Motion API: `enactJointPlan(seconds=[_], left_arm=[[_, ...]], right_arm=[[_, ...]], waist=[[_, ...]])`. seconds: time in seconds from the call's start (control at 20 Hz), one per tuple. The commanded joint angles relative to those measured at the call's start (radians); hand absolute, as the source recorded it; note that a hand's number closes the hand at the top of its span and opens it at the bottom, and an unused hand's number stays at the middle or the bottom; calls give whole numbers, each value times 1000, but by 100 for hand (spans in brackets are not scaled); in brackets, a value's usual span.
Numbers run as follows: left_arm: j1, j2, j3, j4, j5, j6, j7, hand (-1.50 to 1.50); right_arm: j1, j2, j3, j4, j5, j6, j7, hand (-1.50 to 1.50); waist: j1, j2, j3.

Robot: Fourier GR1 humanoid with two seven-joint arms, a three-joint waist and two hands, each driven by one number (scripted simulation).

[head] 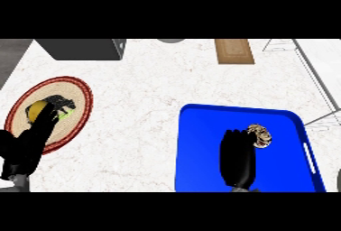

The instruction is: Pick the squash from the tray and place it in the tiered shelf

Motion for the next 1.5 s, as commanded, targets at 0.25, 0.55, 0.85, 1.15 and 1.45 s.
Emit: enactJointPlan(seconds=[0.25,0.55,0.85,1.15,1.45], left_arm=[[-8,-4,33,-54,3,-28,66,0],[-5,-13,43,-30,-5,-31,41,0],[11,-9,35,-46,-2,-56,5,0],[-20,-11,20,-14,-21,-61,2,0],[-39,-20,18,-20,-27,-46,25,0]], right_arm=[[-17,-49,11,131,57,-129,-13,150],[-152,47,-251,66,-83,-94,66,150],[-330,78,-618,28,-373,-64,379,150],[-661,78,-821,243,-400,-136,560,150],[-888,78,-906,326,-345,-284,638,150]], waist=[[1,4,3],[-3,13,5],[22,33,12],[67,33,3],[57,20,3]])
